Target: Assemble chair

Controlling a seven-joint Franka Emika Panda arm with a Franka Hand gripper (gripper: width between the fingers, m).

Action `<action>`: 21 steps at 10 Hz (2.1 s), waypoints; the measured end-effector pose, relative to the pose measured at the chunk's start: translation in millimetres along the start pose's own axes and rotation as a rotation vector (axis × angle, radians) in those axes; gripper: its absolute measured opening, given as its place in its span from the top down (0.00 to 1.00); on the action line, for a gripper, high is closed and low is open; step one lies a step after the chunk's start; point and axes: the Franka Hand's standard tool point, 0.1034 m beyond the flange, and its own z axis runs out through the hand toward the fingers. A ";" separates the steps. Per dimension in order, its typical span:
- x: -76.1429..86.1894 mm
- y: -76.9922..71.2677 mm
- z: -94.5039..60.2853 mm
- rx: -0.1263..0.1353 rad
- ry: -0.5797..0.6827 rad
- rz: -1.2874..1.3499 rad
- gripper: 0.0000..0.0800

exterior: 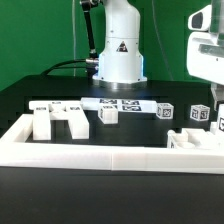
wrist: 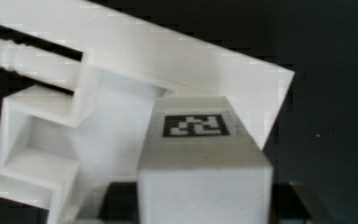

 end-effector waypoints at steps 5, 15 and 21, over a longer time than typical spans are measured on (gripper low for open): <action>-2.3 1.4 1.4 -0.009 -0.004 0.048 0.41; -14.5 1.0 1.1 -0.021 0.003 -0.766 0.19; -10.2 -1.9 -0.2 -0.015 0.012 -1.248 0.19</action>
Offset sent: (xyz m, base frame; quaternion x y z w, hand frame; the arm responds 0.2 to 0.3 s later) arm 0.0000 0.0000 0.0000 0.0000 0.0000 0.0000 1.0000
